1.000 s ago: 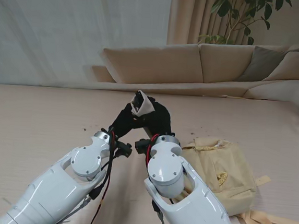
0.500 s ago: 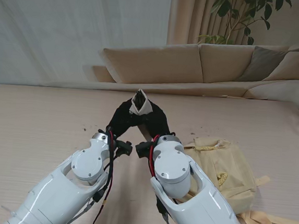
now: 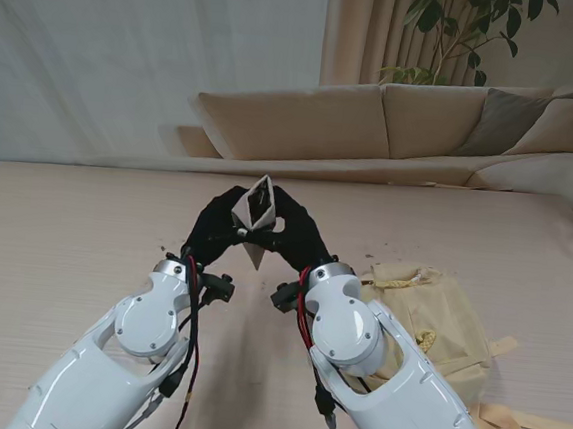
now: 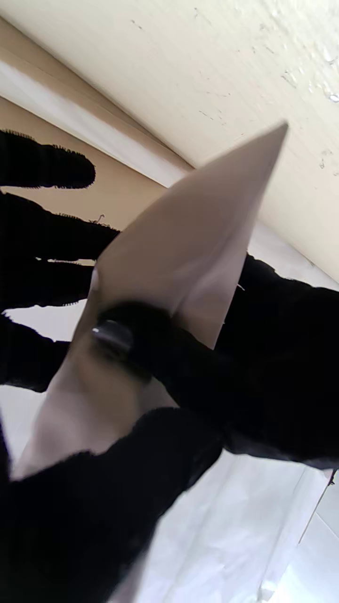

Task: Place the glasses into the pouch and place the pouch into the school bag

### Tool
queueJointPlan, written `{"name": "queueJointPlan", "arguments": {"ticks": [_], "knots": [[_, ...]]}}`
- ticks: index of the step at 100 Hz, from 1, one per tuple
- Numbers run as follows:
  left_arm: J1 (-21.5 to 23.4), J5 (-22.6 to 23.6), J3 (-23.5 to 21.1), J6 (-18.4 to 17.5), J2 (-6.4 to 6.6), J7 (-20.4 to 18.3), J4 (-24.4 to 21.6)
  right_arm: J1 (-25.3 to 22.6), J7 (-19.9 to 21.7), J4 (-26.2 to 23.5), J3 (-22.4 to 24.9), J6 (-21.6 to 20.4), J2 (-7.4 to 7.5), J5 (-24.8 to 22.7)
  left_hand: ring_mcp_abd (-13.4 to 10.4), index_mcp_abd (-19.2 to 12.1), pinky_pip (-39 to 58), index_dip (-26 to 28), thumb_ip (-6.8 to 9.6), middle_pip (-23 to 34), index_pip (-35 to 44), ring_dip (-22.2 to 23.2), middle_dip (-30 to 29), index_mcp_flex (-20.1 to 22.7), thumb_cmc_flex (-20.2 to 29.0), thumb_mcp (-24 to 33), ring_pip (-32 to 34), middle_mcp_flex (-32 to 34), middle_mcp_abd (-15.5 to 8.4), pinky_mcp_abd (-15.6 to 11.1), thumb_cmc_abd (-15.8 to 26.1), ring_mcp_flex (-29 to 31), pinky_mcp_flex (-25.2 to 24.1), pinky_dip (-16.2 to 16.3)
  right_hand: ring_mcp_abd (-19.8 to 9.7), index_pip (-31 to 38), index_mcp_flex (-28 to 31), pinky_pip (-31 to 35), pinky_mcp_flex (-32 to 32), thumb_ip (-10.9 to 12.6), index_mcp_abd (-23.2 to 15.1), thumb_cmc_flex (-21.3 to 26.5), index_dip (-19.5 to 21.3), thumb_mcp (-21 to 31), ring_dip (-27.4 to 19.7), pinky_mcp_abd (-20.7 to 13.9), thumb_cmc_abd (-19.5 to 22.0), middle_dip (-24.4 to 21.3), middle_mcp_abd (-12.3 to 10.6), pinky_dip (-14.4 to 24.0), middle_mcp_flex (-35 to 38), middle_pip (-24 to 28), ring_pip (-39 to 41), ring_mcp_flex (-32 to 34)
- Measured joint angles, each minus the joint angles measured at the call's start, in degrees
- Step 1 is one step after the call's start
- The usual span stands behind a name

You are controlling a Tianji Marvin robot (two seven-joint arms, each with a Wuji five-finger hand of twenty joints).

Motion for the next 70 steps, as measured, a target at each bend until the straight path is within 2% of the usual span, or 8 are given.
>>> {"name": "queueJointPlan", "arguments": {"ticks": [4,7,16,28,43,53,59,70], "knots": [[0.1,0.0,-0.2,0.0,0.08,0.0,-0.1,0.0,0.1,0.2,0.2,-0.6,0.37,-0.6,0.0,0.0,0.2,1.5,0.0,0.0,0.1,0.0,1.2,-0.5,0.0,0.2,0.5,0.3,0.1,0.0,1.6,0.0,0.3,0.1,0.0,-2.4,-3.7,0.0,0.0,0.2,2.5,0.8,-1.7,1.2,-0.1,0.0,-1.4,0.0,0.0,0.5,-0.8,0.0,-0.5,0.0],[0.1,0.0,-0.4,-0.1,0.14,0.0,-0.1,0.0,0.1,0.4,0.5,-0.8,0.63,-1.2,0.2,-0.2,0.6,3.0,0.0,1.1,0.6,0.2,2.8,-0.6,-1.0,1.2,1.1,1.1,1.0,0.0,2.1,0.8,0.4,0.3,0.0,-5.4,-6.8,0.0,0.0,0.9,9.6,1.9,-3.1,2.1,-0.1,0.0,-1.9,-0.4,0.0,0.5,-2.9,-1.7,-0.6,0.0],[0.3,0.1,-1.0,-0.3,0.45,0.0,-0.2,0.0,1.5,1.2,1.9,-1.4,1.63,-3.9,0.9,-0.3,0.8,6.1,0.0,4.1,1.2,0.9,6.5,-1.3,-1.1,3.1,1.9,3.0,2.2,0.0,2.3,0.7,0.7,0.7,0.0,-7.7,-7.9,-0.3,0.0,1.0,13.5,2.1,-5.2,2.4,-0.8,0.0,-1.9,-2.0,0.2,0.5,-6.6,-6.0,-2.2,-1.6],[0.9,6.6,-2.2,-0.6,1.13,-1.1,-0.1,0.4,2.3,3.3,3.0,-7.0,3.19,-10.7,1.4,-0.4,2.2,7.0,1.8,4.8,1.5,1.4,7.6,-1.8,-2.5,3.7,2.8,4.7,2.2,0.0,2.7,2.1,2.3,1.3,0.0,-8.0,-7.9,-0.3,0.0,1.0,12.8,2.1,-5.5,2.4,-0.8,0.0,-2.0,-2.0,0.2,0.5,-6.6,-5.9,-1.4,-1.2],[1.8,6.4,-3.2,-0.5,1.88,-2.2,-0.2,0.4,0.4,5.5,5.0,-16.4,4.12,-17.2,1.4,-1.0,2.2,7.0,4.18,4.8,1.9,1.5,7.7,-1.8,-4.4,4.4,2.8,4.7,2.2,0.1,2.8,2.7,2.7,1.5,0.4,-5.8,-6.7,1.7,0.9,1.0,7.7,2.1,-5.5,3.2,-0.8,0.5,-3.3,-1.9,0.6,0.6,-4.8,-5.2,-1.3,-1.1],[3.0,10.5,-4.9,-0.2,2.67,-5.0,-1.1,0.2,-0.5,5.9,7.0,-20.0,4.87,-24.4,1.4,-1.0,2.2,6.9,4.21,4.8,1.9,1.5,7.7,-1.8,-4.5,4.4,2.8,4.8,2.2,0.3,2.8,2.8,2.8,1.5,0.8,-5.8,-3.2,4.6,1.0,1.0,7.1,2.1,-4.8,3.8,-0.8,0.5,-3.9,-1.8,0.7,-1.4,-2.6,-5.8,-1.3,-1.0],[3.8,13.6,-5.6,-0.1,3.24,-5.1,-1.7,-0.1,2.6,5.6,8.7,-21.0,5.55,-24.3,1.4,-1.0,2.2,6.7,4.21,4.8,2.0,1.5,7.7,-1.8,-4.5,4.4,2.8,4.8,2.2,0.6,2.8,2.8,2.8,1.5,0.8,-6.1,-2.5,5.1,0.9,1.0,7.1,2.0,-4.8,3.8,-0.8,0.5,-4.0,-1.8,0.7,-3.9,-2.0,-6.0,-1.3,-1.0],[5.2,19.0,-7.2,-1.0,4.18,-5.4,-2.3,-1.2,16.9,4.0,14.0,-25.5,7.58,-24.7,1.4,-1.3,2.2,6.4,4.22,4.8,2.0,1.5,7.7,-1.8,-4.5,4.4,2.8,4.8,2.2,0.7,2.8,2.8,3.0,1.5,0.8,-7.5,-1.8,3.6,0.7,1.1,7.3,-1.1,-4.7,4.3,-0.8,0.5,-5.0,-1.8,0.7,-6.4,-1.8,-6.7,-2.0,-1.0]]}}
